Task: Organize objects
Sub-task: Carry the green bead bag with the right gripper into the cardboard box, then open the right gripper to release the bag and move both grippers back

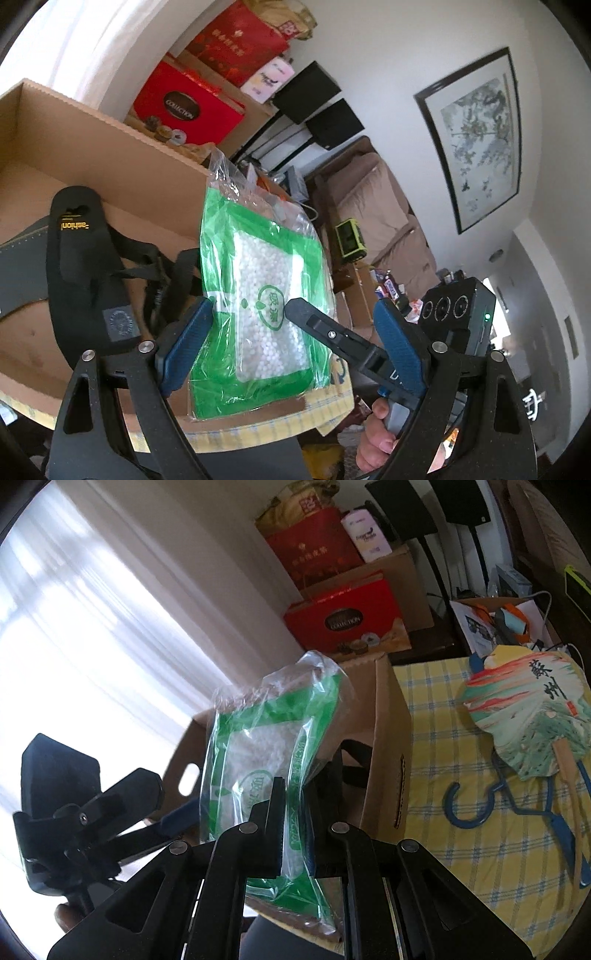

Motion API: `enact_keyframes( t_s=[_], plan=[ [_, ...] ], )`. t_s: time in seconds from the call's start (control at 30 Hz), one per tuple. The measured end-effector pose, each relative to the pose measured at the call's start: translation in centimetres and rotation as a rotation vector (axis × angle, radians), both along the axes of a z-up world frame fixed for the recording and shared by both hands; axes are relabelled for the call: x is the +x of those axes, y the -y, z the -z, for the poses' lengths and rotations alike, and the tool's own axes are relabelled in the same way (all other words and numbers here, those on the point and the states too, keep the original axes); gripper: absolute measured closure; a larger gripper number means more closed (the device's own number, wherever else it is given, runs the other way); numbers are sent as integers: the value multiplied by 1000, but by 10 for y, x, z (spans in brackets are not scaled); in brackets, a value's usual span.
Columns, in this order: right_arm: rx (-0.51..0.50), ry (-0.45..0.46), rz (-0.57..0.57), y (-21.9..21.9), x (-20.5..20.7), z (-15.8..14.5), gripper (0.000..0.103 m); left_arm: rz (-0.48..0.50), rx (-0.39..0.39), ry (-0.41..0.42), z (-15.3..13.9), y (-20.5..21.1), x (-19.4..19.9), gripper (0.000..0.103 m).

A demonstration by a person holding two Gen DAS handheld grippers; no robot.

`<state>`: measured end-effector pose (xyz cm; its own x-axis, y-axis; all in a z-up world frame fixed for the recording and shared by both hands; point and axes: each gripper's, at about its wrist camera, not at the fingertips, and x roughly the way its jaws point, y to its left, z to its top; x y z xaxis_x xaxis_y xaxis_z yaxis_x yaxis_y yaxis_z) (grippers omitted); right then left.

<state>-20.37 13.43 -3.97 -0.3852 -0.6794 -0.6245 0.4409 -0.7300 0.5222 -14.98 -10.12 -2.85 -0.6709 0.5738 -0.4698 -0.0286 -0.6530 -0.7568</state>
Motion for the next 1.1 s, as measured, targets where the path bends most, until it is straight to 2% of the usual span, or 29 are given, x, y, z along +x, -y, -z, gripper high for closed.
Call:
enact_keyframes(
  t_s=[0.27, 0.53, 0.63, 0.7, 0.8, 0.9, 1.1],
  plan=[
    [99, -7, -2, 15, -10, 21, 91, 3, 23, 82, 38, 8, -21, 17],
    [154, -47, -17, 23, -17, 27, 81, -5, 3, 92, 46, 10, -35, 17],
    [164, -54, -17, 24, -19, 25, 80, -6, -22, 139, 54, 10, -44, 17],
    [153, -56, -21, 22, -17, 22, 75, -10, -26, 144, 56, 10, -44, 17],
    [181, -78, -9, 18, -11, 14, 63, -13, -77, 123, 51, 5, -40, 17],
    [172, -99, 0, 10, -3, 4, 56, -7, -128, 119, 46, -1, -36, 17],
    [167, -116, 9, -6, 14, -7, 50, -2, -231, 78, 28, -15, -20, 15]
  ],
)
